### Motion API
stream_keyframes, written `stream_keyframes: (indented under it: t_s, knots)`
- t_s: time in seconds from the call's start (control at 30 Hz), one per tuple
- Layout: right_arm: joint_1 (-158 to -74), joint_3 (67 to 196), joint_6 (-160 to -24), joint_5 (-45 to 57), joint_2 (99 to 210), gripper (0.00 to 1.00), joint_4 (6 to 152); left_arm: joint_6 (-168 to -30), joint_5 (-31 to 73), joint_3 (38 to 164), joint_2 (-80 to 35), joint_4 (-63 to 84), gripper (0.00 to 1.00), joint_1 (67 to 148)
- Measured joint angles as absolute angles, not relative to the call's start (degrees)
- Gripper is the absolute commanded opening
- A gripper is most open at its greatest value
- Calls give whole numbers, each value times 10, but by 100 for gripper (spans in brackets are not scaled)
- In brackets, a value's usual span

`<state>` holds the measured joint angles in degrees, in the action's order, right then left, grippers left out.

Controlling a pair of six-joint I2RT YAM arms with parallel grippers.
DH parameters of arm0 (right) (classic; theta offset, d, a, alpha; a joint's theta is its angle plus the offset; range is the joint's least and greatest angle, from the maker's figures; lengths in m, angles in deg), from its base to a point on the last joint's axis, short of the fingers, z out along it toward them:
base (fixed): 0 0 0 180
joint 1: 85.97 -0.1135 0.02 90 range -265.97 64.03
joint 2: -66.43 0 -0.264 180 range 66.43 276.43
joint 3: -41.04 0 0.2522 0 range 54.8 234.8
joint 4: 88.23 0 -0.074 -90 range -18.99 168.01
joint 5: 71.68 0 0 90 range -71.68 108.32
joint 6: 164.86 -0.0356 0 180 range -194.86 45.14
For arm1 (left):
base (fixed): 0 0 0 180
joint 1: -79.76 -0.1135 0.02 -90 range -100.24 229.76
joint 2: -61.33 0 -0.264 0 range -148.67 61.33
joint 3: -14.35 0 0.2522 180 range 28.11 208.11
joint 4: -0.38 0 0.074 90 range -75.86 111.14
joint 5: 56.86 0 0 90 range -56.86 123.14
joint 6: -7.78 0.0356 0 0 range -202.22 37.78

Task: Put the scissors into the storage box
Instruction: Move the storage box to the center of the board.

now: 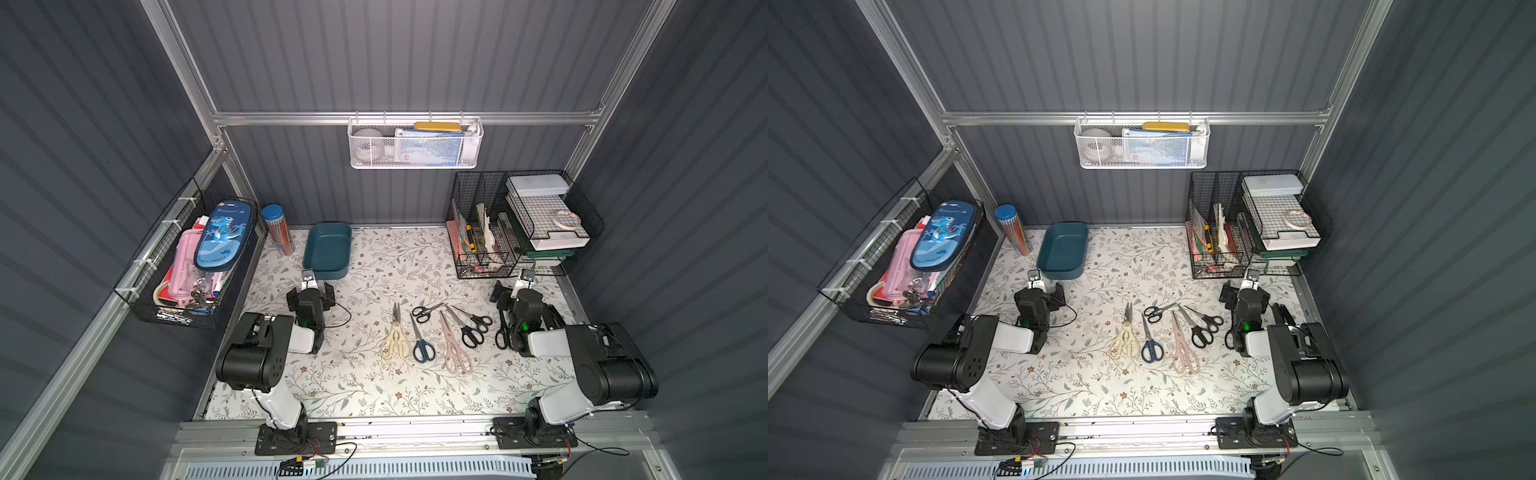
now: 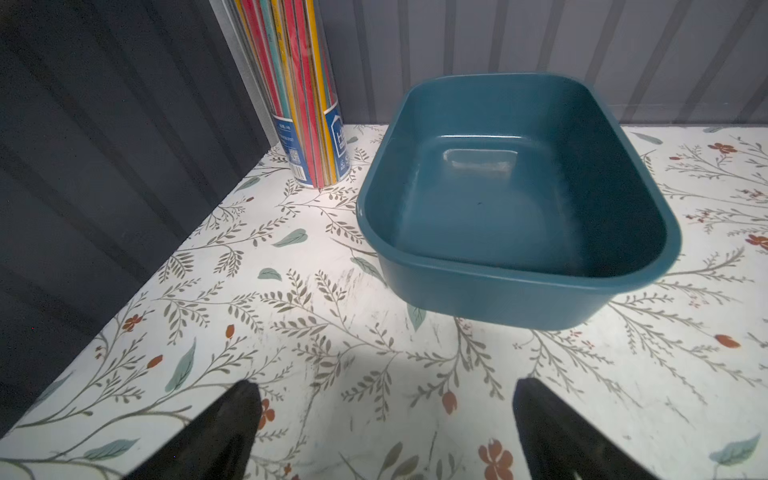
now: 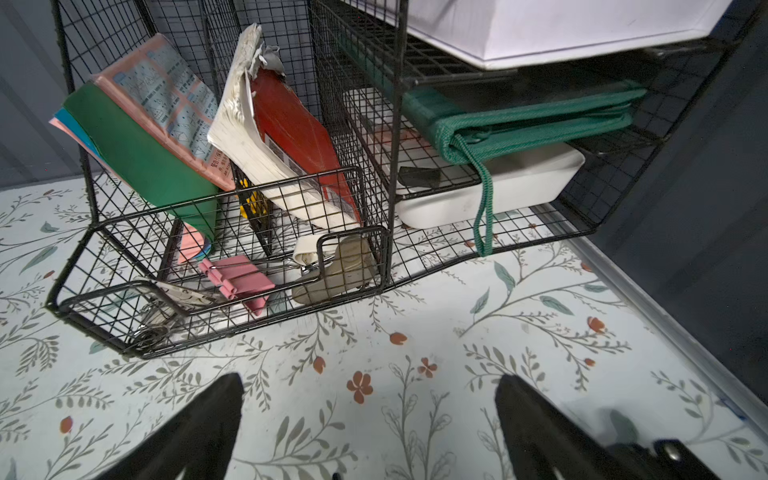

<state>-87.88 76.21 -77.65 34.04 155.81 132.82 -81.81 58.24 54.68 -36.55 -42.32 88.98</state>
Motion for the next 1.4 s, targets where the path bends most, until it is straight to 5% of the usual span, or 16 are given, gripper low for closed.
stream_keyframes:
  t_s: [0.77,0.93,1.13,1.4]
  knots:
    - [-888,762,-764,337,1524,99,1286,-810,607,545,-341,-386,98,903]
    - [-955,834,-748,325,1400,96,1125,-839,561,768,-291,-83,86,902]
    - [-1018,840,-721,283,1363,97,1133,-870,471,1122,-435,167,83,867]
    - [-1028,776,-697,285,1339,98,1131,-904,464,1284,-597,401,84,855]
